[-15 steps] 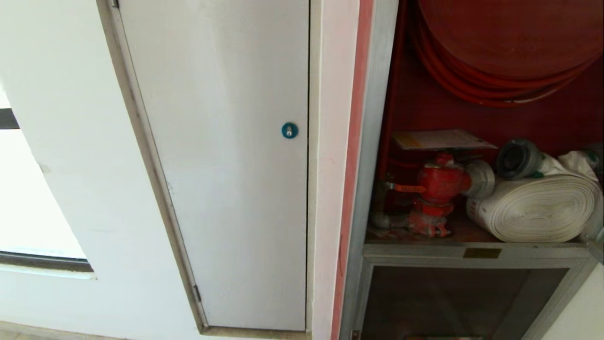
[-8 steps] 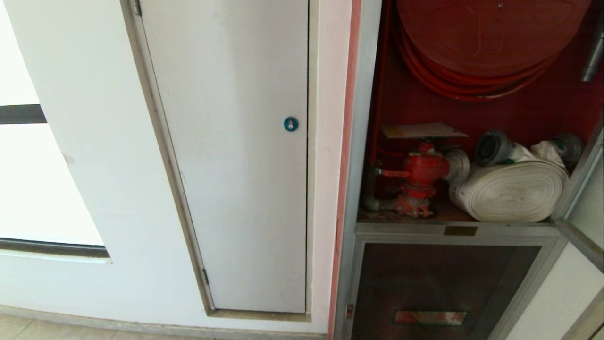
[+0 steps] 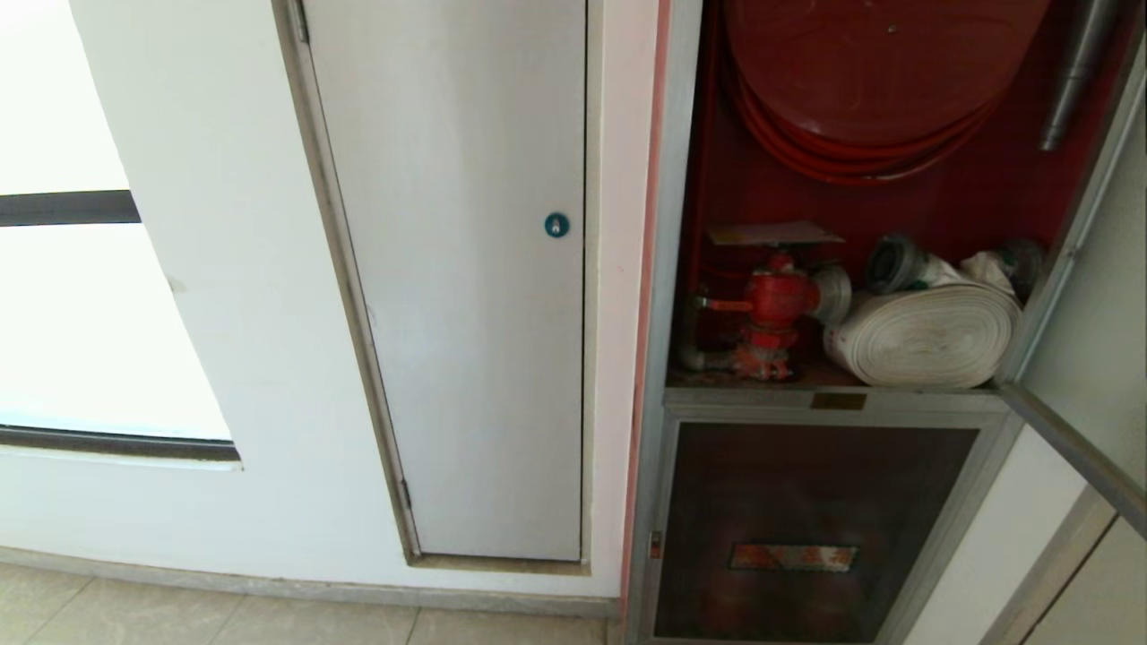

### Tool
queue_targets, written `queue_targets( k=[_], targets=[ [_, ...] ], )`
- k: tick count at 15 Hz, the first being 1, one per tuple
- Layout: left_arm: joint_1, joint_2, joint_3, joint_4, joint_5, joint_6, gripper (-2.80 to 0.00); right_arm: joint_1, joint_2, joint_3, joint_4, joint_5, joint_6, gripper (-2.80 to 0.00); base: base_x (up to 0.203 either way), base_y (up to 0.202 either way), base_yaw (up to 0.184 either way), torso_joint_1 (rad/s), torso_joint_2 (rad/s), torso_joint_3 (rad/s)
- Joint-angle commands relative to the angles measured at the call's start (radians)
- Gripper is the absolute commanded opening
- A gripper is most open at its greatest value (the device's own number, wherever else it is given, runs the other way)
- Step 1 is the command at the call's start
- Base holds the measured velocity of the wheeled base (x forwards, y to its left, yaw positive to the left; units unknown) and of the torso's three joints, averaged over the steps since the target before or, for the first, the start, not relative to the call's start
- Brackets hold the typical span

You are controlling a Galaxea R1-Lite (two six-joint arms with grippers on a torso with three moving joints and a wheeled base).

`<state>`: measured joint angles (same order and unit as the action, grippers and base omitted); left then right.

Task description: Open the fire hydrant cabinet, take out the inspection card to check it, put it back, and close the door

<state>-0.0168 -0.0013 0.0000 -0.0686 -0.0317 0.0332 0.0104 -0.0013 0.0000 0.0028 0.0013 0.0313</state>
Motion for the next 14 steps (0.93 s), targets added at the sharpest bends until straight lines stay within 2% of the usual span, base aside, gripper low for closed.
queue_targets(
  k=[1,14],
  targets=[
    [0.0,0.001,0.028,0.0,-0.001,0.001,-2.8,0.0,0.001,0.0,0.0,0.0,0.001,-2.8,-0.184,0.0,0.005,-0.002,0.01,-0.001],
    [0.0,0.001,0.028,0.0,-0.001,0.001,-2.8,0.0,0.001,0.0,0.0,0.0,-0.001,-2.8,-0.009,0.0,0.0,0.0,0.0,0.001]
  ],
)
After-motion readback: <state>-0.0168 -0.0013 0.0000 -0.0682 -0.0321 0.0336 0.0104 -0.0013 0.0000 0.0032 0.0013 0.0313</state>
